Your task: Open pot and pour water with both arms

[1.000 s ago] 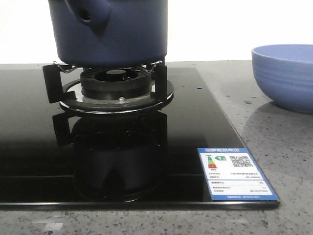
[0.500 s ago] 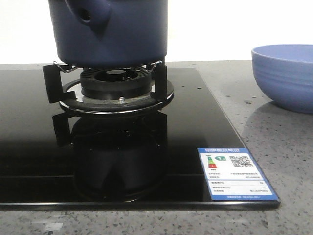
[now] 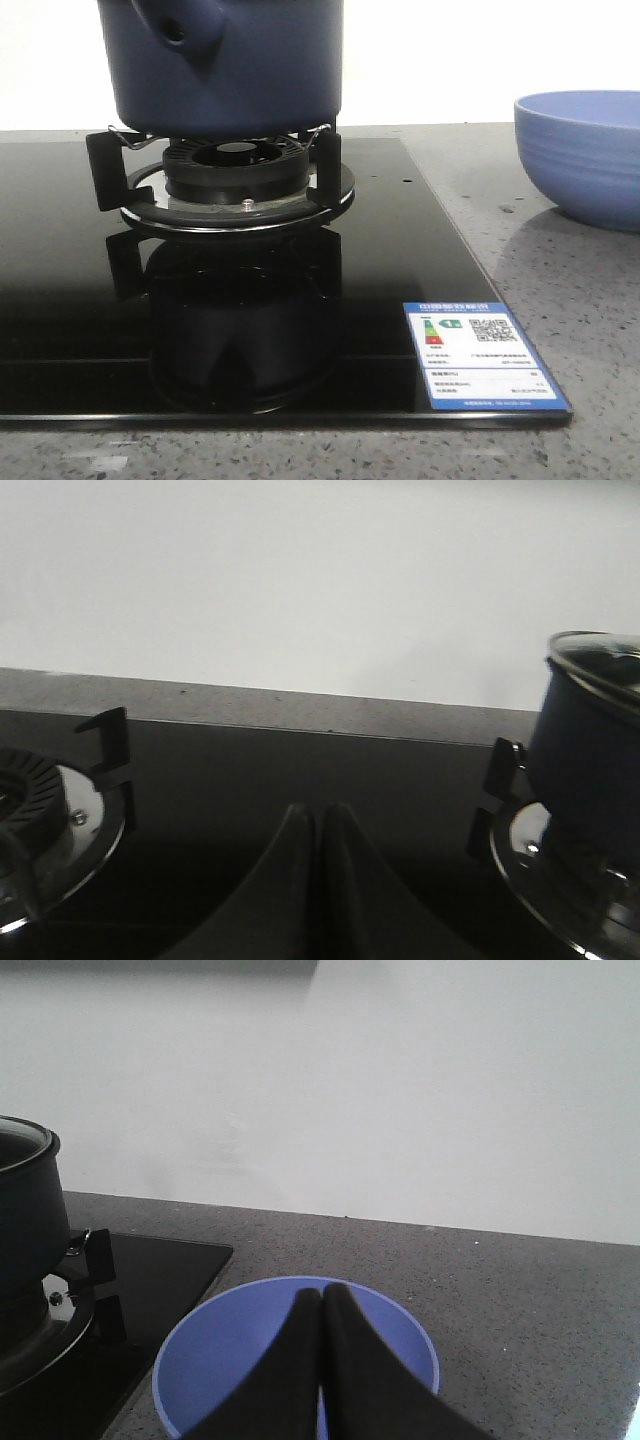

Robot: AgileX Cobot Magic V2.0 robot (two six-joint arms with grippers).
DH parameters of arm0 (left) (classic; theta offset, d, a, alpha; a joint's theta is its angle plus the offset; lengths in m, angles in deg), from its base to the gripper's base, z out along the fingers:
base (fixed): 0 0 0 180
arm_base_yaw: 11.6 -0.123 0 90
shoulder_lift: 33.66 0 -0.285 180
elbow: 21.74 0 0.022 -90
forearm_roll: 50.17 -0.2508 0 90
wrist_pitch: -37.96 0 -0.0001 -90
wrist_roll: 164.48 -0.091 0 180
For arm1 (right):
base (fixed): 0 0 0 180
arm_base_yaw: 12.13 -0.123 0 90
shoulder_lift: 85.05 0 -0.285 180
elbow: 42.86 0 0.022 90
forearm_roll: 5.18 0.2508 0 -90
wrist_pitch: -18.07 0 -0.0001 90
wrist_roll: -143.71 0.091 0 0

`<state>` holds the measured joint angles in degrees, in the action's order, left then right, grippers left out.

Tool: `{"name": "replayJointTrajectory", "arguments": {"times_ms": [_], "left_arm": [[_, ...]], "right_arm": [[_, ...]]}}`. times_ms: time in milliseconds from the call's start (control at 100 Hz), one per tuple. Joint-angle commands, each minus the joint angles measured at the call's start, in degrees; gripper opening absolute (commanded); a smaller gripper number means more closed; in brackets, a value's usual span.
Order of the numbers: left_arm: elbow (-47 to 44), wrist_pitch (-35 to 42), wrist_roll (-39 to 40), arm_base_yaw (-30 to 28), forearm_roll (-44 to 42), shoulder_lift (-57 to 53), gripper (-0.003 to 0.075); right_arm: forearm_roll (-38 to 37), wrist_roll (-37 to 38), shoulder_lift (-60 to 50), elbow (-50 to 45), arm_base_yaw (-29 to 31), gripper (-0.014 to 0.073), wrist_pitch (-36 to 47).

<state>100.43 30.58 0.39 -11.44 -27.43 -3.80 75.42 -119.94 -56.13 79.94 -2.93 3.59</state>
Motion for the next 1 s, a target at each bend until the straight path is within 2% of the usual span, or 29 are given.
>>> {"name": "replayJointTrajectory", "arguments": {"times_ms": [0,70,420,470,990], "left_arm": [[-1.19,9.07,18.65,0.74,-16.67,-1.17,-0.002],[-5.23,11.28,18.9,0.74,-16.35,-4.29,-0.002],[-21.26,11.29,18.9,0.85,-18.29,-22.58,-0.002],[-21.24,7.39,18.9,0.97,-18.43,-24.23,-0.002],[-21.25,5.66,18.68,2.1,-19.45,-23.91,-0.002]], "right_arm": [[1.46,-0.57,0.15,1.47,0.01,-0.0062,1.04],[1.46,-0.57,0.15,1.47,0.01,-0.0062,1.04],[1.46,-0.57,0.15,1.47,0.01,-0.0062,1.04],[1.46,-0.57,0.15,1.47,0.01,-0.0062,1.04],[1.46,-0.57,0.15,1.47,0.01,-0.0062,1.03]]}}
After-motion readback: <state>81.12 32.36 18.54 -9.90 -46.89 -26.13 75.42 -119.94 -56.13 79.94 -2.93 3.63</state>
